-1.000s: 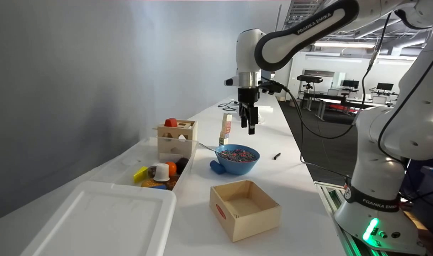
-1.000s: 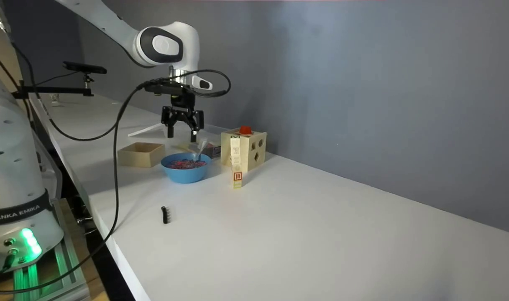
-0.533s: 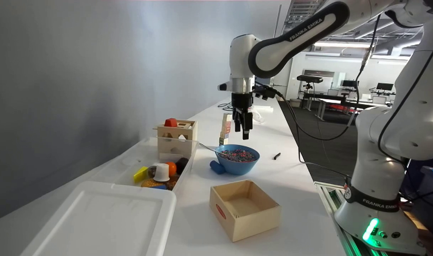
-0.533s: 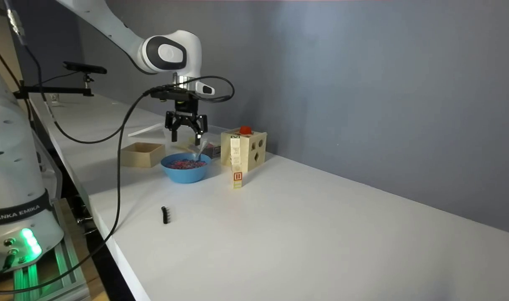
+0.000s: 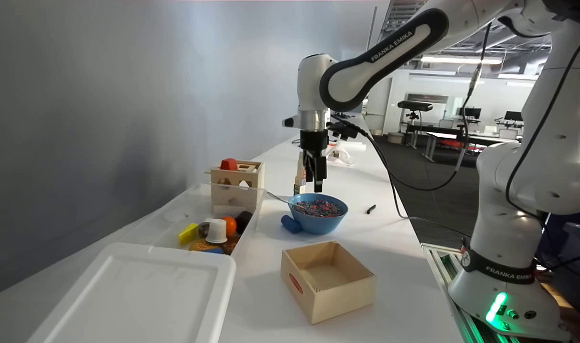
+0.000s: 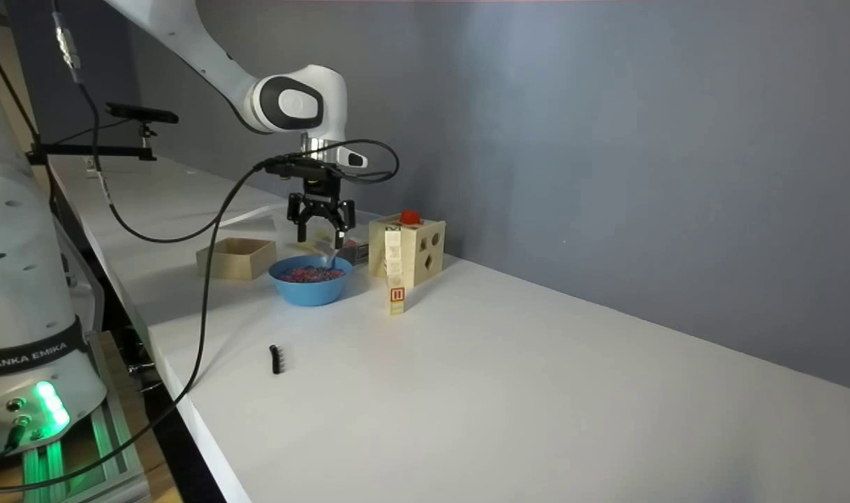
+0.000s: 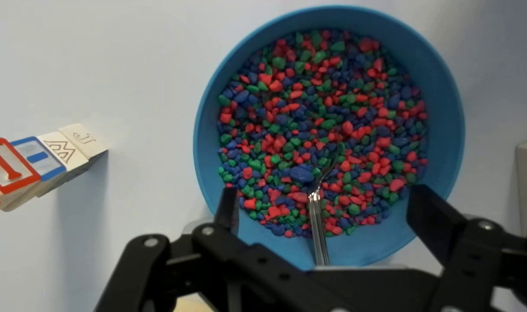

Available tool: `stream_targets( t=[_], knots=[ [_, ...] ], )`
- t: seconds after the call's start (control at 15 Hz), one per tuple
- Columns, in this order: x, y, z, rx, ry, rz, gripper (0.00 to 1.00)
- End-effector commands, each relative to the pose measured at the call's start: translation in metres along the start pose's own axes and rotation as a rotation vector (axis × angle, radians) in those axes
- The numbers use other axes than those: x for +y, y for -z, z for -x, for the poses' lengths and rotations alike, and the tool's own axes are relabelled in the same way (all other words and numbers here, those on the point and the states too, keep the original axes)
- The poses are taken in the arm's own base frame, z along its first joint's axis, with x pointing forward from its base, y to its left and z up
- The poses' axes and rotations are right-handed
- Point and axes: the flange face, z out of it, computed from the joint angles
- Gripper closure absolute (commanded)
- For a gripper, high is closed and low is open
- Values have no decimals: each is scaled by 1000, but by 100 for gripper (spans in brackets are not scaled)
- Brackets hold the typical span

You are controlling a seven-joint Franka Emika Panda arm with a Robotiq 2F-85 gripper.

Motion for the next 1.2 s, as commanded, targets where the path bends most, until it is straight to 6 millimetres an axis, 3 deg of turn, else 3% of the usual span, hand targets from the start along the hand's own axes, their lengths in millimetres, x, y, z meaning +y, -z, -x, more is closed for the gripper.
stream_targets(
  t=[0.0, 0.67, 0.87, 0.93, 1.13],
  knots=[
    [-3, -10, -7, 4, 4, -9, 0],
    [-12, -54, -47, 0, -7, -70, 3],
    [-8, -56, -54, 2, -18, -91, 18],
    [-5, -54, -55, 8, -23, -90, 33],
    [4, -48, -58, 26, -41, -83, 52]
  ],
)
